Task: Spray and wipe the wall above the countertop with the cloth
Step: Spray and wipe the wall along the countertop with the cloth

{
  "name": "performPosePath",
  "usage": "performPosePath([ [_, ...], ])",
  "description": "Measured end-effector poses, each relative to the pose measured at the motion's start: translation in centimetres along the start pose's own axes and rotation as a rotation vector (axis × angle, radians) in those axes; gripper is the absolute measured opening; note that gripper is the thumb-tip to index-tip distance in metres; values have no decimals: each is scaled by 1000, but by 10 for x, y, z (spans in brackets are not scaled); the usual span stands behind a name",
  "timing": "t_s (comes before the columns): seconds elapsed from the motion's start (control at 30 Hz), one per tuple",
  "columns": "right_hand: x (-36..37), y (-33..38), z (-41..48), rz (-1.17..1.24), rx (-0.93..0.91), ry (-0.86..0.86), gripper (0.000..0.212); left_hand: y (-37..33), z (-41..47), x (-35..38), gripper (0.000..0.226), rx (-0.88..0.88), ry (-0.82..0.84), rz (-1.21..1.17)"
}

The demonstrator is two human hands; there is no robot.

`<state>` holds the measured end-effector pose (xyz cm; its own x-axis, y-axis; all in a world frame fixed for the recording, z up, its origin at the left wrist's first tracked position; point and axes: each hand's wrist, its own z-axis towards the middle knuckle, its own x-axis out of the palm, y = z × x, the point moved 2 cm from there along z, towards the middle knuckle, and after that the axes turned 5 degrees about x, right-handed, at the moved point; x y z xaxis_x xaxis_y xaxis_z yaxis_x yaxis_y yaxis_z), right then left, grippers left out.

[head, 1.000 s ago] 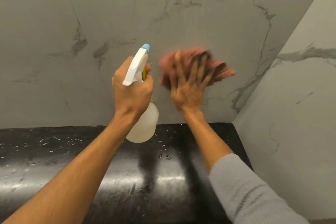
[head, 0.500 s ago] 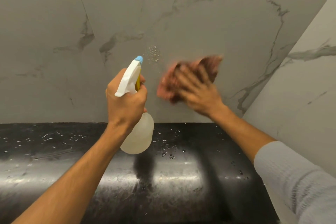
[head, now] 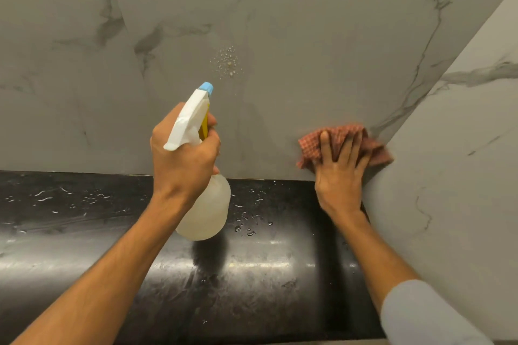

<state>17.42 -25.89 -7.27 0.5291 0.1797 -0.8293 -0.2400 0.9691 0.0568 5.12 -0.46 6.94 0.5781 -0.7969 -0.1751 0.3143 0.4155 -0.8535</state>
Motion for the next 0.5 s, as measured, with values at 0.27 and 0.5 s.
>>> performPosePath([
  [0.27, 1, 29, -18, 545, 806, 126, 98, -1, -2, -5, 17, 9, -18, 30],
  [0.5, -31, 70, 28, 863, 893, -190, 81, 5, 1, 1, 9, 44, -28, 87],
])
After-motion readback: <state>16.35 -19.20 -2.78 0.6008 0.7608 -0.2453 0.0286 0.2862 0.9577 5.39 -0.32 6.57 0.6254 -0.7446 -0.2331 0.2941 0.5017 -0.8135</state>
